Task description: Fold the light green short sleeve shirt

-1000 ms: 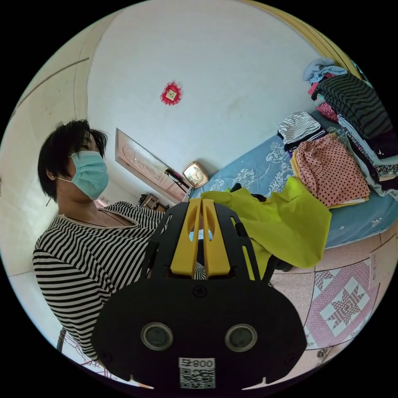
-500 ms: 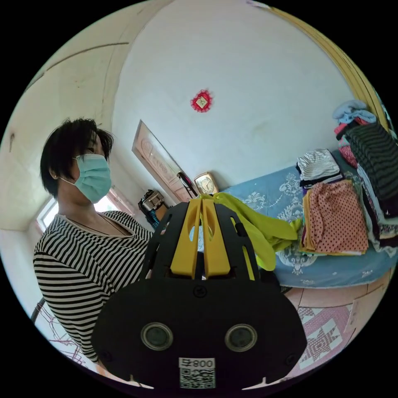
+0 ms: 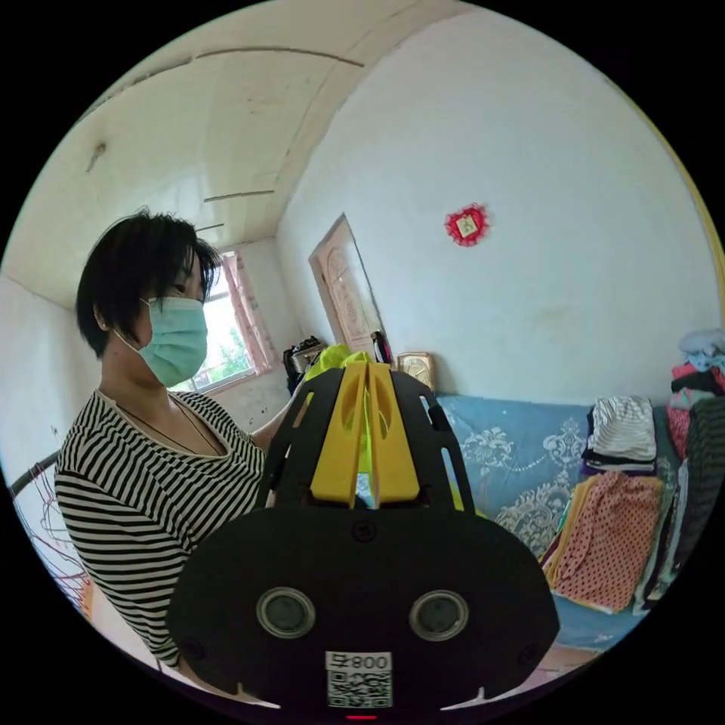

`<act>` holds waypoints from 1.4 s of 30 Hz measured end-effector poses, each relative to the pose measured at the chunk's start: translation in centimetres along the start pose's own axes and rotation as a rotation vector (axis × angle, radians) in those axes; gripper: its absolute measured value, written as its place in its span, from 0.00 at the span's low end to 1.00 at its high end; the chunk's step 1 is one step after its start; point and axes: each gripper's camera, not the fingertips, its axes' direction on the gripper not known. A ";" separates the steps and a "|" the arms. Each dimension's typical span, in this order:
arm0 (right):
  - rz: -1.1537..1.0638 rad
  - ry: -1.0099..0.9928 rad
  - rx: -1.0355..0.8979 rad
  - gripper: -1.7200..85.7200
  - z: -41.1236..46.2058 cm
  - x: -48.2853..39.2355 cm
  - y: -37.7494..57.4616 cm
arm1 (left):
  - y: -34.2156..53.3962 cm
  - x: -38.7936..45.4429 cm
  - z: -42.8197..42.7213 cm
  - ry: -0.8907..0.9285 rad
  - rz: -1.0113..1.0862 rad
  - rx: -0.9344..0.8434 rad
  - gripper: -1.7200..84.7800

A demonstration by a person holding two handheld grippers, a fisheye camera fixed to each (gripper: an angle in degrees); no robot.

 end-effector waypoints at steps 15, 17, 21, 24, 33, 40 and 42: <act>-0.231 -0.068 0.059 0.02 5.1 -7.2 -4.8 | -11.0 25.1 -4.9 -0.188 0.490 0.101 0.03; -0.237 -0.072 0.054 0.02 6.5 -7.2 -5.1 | -12.3 26.3 -5.3 -0.216 0.516 0.108 0.03; -0.232 -0.054 0.036 0.02 10.5 -5.6 -6.2 | -15.9 27.3 -5.5 -0.295 0.566 0.102 0.03; -0.212 -0.026 0.015 0.02 14.3 -3.0 -7.3 | -19.6 25.8 -5.2 -0.341 0.565 0.088 0.03; -0.042 0.075 -0.151 0.02 33.7 14.0 -11.6 | -34.7 8.7 -3.2 -0.646 0.397 -0.018 0.03; 0.181 0.222 -0.422 0.02 56.2 34.5 -10.5 | -44.3 -14.3 -2.4 -0.896 0.142 -0.194 0.04; 0.327 0.258 -0.534 0.02 64.6 43.1 -7.4 | -45.5 -23.9 -3.7 -0.930 -0.043 -0.238 0.06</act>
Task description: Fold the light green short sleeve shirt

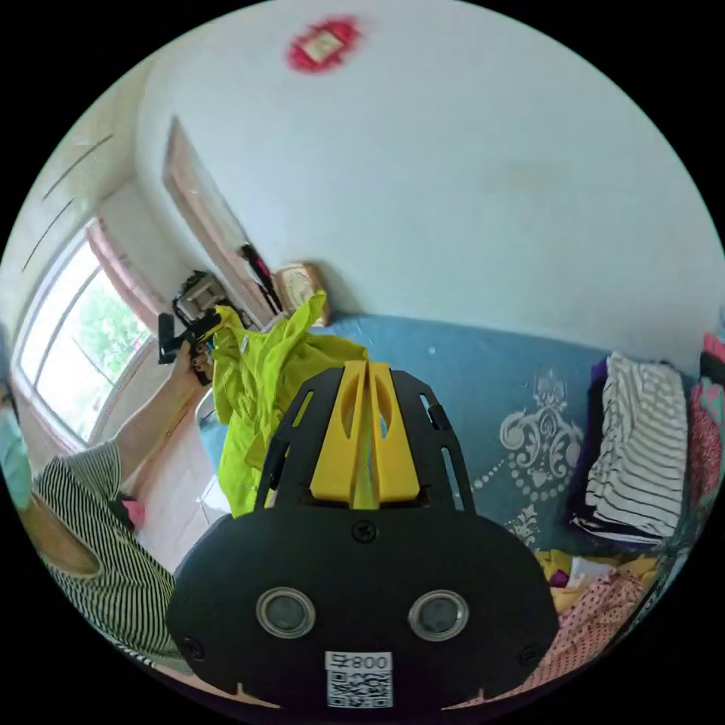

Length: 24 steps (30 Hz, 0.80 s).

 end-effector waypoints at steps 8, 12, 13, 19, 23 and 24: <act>0.305 0.231 -0.325 0.02 20.1 10.5 -2.6 | -0.3 -16.7 7.4 0.069 -0.311 -0.160 0.09; 0.378 0.210 -0.263 0.02 19.4 11.3 -0.6 | 0.7 -20.8 3.9 0.058 -0.326 -0.220 0.10; 0.376 0.188 -0.247 0.02 19.1 11.1 -0.1 | 0.9 -21.4 3.2 0.063 -0.328 -0.215 0.10; 0.325 0.174 -0.205 0.04 18.6 5.3 6.9 | 5.7 -26.7 -3.7 0.103 -0.439 -0.191 0.11; 0.385 0.202 -0.235 0.07 20.1 3.5 11.3 | 8.8 -29.9 -7.9 0.069 -0.527 -0.214 0.13; 0.414 0.213 -0.255 0.08 20.8 3.7 11.9 | 9.1 -30.9 -8.9 0.062 -0.553 -0.216 0.13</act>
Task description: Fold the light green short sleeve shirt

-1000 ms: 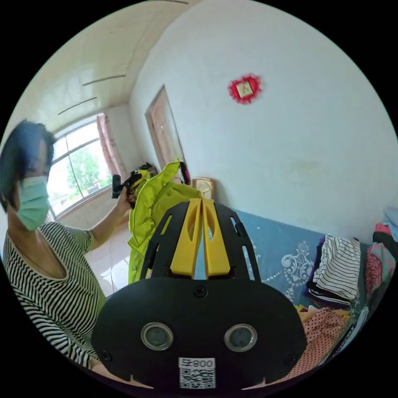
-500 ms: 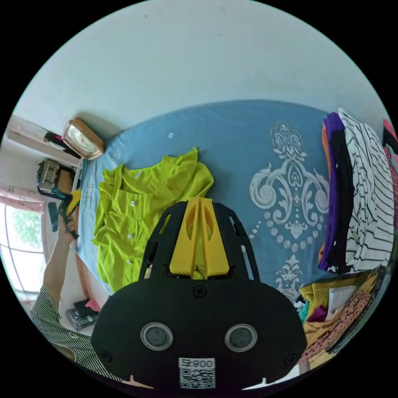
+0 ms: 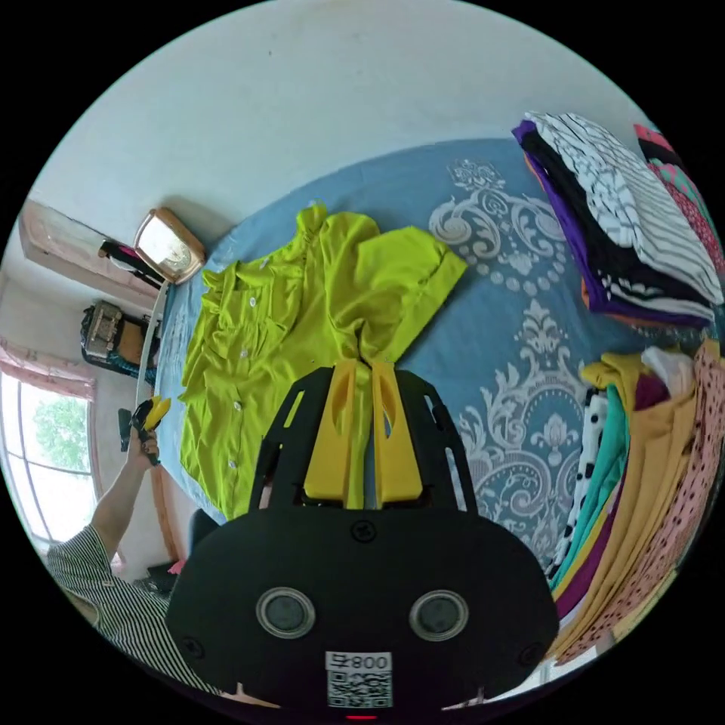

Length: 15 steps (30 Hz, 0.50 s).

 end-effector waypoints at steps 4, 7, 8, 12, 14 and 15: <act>0.121 -0.014 -0.033 0.09 2.2 1.5 -0.2 | -1.1 -2.1 -2.3 -0.019 -0.042 0.024 0.14; 0.175 -0.017 -0.029 0.09 3.6 1.7 -1.4 | -3.3 -3.1 -2.7 -0.074 -0.051 0.005 0.15; 0.182 -0.008 -0.028 0.09 4.2 1.5 -2.0 | -4.4 -3.3 -2.6 -0.099 -0.046 0.001 0.15; 0.205 0.048 -0.032 0.09 6.6 0.6 -4.4 | -8.2 -4.1 -1.5 -0.114 -0.051 -0.017 0.15; 0.224 0.063 -0.038 0.09 8.0 0.2 -5.1 | -9.3 -4.2 -0.9 -0.131 -0.047 -0.033 0.13; 0.241 0.066 -0.049 0.09 9.0 0.0 -5.4 | -9.7 -4.2 -0.8 -0.158 -0.037 -0.031 0.12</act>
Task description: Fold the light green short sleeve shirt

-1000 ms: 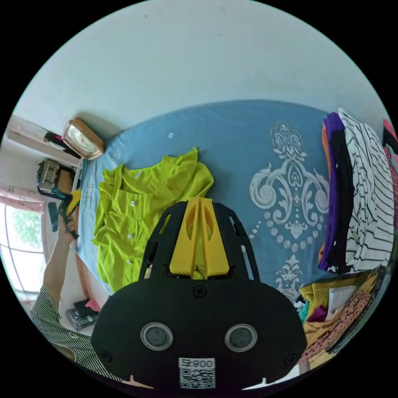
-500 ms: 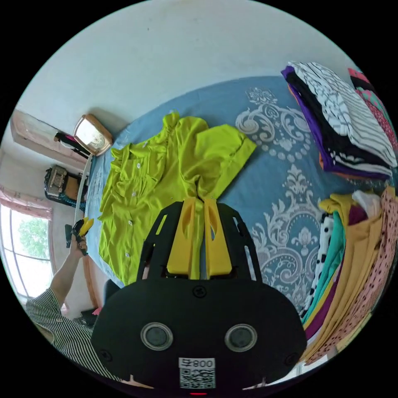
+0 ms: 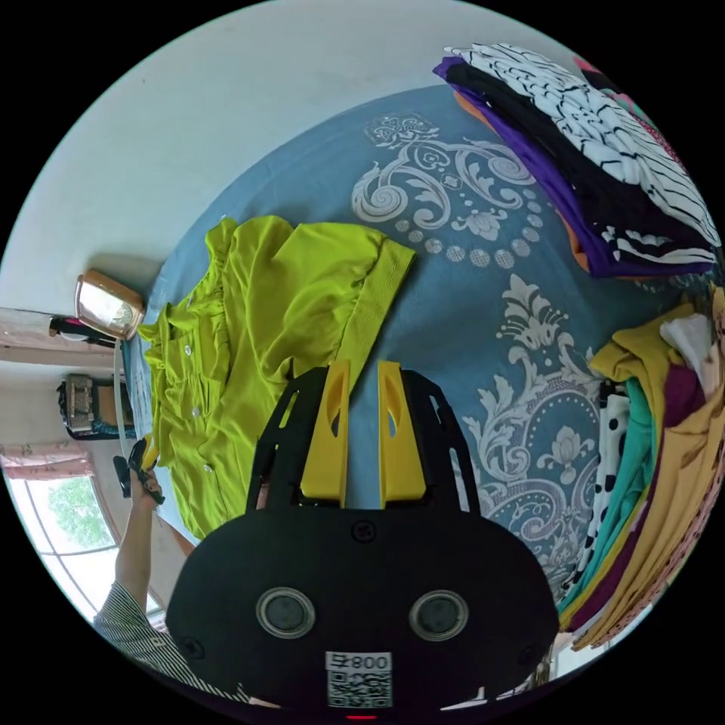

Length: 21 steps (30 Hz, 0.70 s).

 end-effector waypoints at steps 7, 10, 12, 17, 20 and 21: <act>-0.086 0.087 -0.016 0.03 0.8 -2.5 0.3 | -0.8 -0.8 -4.3 0.016 0.016 0.047 0.05; -0.113 0.144 -0.017 0.02 -1.0 -2.7 -0.7 | -1.9 -0.4 -9.2 -0.023 0.058 0.130 0.04; -0.135 0.173 0.006 0.02 -3.0 -2.7 -1.9 | -2.9 -0.2 -12.7 -0.055 0.092 0.162 0.04; -0.102 0.121 -0.056 0.02 -3.1 -2.3 -3.9 | -2.2 -0.9 -15.6 -0.144 0.100 0.180 0.06; -0.098 0.114 -0.068 0.02 -2.3 -1.7 -1.7 | 1.1 -2.4 -15.1 -0.080 0.129 0.075 0.09; -0.102 0.109 -0.080 0.03 -2.1 -0.9 -0.1 | 3.1 -3.1 -15.3 -0.059 0.145 0.037 0.10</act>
